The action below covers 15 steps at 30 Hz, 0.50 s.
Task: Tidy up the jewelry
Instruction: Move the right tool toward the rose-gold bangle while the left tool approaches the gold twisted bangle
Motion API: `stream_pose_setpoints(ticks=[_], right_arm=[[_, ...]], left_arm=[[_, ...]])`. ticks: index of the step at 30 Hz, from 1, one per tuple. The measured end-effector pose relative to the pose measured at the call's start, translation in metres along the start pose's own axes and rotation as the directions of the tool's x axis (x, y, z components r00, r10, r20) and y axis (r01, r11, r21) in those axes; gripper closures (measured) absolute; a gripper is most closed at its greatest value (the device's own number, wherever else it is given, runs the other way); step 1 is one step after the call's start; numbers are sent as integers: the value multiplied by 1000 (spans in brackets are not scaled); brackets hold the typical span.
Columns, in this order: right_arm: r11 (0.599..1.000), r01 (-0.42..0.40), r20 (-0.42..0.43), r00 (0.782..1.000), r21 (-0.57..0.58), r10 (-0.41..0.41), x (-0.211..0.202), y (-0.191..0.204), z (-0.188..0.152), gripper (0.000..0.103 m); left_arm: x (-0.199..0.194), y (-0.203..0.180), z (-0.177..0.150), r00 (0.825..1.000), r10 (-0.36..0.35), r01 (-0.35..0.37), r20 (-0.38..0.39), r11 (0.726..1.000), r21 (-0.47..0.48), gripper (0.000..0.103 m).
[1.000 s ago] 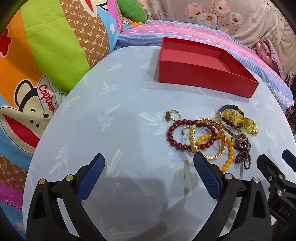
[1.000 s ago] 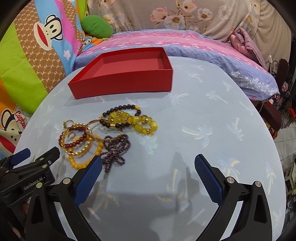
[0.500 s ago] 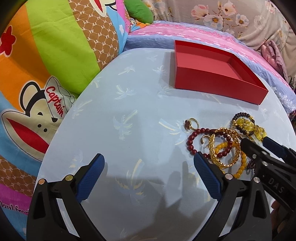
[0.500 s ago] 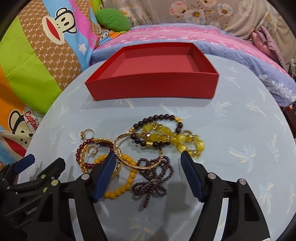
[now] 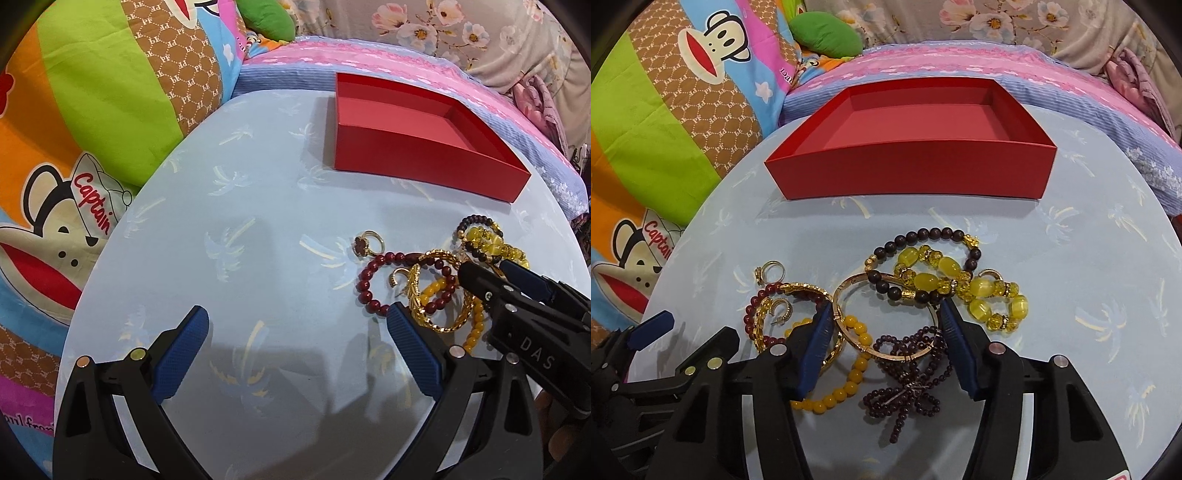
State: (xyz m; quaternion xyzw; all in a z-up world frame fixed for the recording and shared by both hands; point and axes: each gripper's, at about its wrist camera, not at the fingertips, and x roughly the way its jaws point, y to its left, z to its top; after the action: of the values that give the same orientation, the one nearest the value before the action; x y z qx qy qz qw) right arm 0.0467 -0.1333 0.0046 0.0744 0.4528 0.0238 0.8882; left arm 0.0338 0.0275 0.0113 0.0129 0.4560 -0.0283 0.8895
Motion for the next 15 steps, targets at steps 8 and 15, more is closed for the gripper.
stream_pose_setpoints(ticks=[8, 15], right_arm=[[999, 17, 27, 999, 41, -18, -27, -22, -8, 79], [996, 24, -16, 1000, 87, -23, -29, -41, -24, 73]], left_arm=[[-7, -20, -2, 999, -46, 46, 6, 998, 41, 10], [-8, -39, -4, 998, -64, 64, 4, 994, 84, 10]])
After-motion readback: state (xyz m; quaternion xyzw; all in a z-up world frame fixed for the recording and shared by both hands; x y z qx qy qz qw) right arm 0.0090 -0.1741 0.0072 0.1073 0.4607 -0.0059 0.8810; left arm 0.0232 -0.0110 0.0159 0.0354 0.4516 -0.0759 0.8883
